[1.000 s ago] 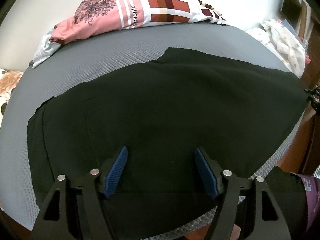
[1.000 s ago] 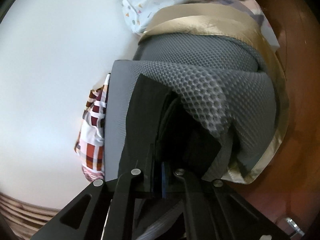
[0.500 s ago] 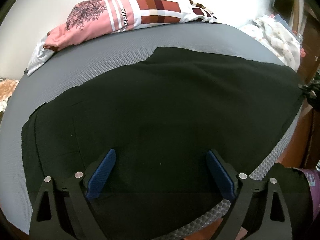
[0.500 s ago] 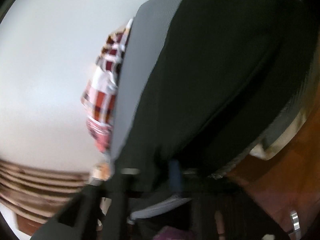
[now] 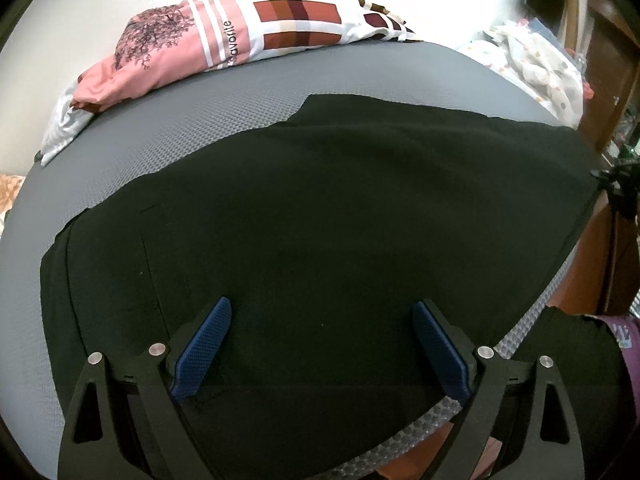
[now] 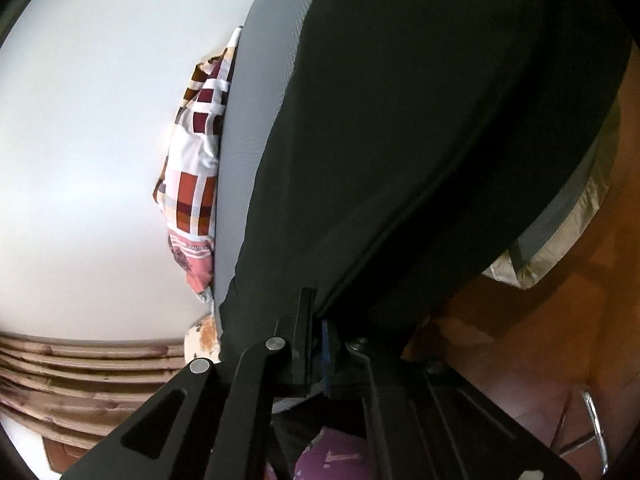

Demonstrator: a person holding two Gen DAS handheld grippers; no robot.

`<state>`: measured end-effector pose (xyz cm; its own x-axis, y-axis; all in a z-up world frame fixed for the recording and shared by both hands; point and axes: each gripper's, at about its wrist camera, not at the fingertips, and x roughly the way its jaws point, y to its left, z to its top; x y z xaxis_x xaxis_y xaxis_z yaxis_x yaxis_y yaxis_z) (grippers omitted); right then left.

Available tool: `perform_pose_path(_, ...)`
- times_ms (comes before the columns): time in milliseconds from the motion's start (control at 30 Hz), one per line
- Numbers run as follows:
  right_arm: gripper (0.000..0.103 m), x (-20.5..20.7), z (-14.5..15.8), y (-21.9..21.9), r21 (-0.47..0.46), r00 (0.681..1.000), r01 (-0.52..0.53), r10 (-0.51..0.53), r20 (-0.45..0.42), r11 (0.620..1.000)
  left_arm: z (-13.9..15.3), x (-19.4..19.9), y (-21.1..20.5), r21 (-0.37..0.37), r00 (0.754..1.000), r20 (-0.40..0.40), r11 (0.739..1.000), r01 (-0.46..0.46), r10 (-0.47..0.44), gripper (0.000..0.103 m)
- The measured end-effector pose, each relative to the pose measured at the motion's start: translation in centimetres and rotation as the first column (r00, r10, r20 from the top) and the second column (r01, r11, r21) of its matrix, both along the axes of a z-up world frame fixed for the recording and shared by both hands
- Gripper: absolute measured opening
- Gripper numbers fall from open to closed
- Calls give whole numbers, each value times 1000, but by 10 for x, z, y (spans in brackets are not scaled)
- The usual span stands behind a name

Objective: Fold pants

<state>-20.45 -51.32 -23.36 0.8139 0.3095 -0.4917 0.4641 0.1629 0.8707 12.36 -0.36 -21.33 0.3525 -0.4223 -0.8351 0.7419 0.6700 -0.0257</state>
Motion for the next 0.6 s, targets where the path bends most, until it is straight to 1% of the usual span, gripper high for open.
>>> perform_pose_path(33,4,-3,-2,-2,26,1000,10,-10,4,1000,0,0,0,0,1000,2,1000,0,0,92)
perform_pose_path(100,11,-13,0,-5,44,998,44,-45,32,998,0,-1,-1,1,1000,7,1000,-4,4,92)
perform_pose_path(167,12,-31,3,-12,45,994,99,-101,38,994,0,-2,-2,1,1000,10,1000,-7,7,93)
perform_pose_path(200,14,-42,6,-17,30,991,128,-129,29,991,-1,-2,-2,3,1000,13,1000,-9,9,93)
perform_pose_path(233,18,-57,12,-25,-12,984,177,-177,5,984,-1,-2,-3,5,1000,14,1000,-9,9,94)
perform_pose_path(267,22,-64,15,-29,-36,977,212,-213,-6,977,-1,-2,-3,5,1000,15,1000,-10,10,95)
perform_pose_path(300,29,-76,19,-36,-55,965,261,-262,-10,964,-1,-2,-3,5,1000,15,1000,-10,10,95)
perform_pose_path(333,35,-86,22,-42,-72,952,304,-306,-14,950,-2,-2,-3,4,1000,15,1000,-10,10,96)
perform_pose_path(367,36,-98,29,-51,-119,935,349,-355,-30,930,-2,-2,-3,4,1000,15,1000,-10,10,96)
perform_pose_path(400,36,-104,33,-58,-160,924,370,-380,-39,915,-2,-2,-3,4,1000,16,1000,-10,10,96)
perform_pose_path(433,36,-109,38,-67,-198,915,384,-400,-46,902,-1,-2,-3,4,1000,16,1000,-9,9,96)
perform_pose_path(467,37,-112,42,-78,-216,909,394,-413,-52,893,-1,-2,-3,5,1000,16,1000,-9,9,96)
perform_pose_path(500,41,-110,44,-87,-222,910,389,-411,-59,894,-1,-2,-3,6,1000,15,1000,-10,10,96)
perform_pose_path(533,43,-106,45,-96,-239,919,355,-384,-89,904,-2,-2,-3,6,1000,15,1000,-10,10,96)
perform_pose_path(600,44,-100,43,-103,-272,915,322,-372,-155,907,-2,-3,-3,4,1000,16,1000,-11,11,96)
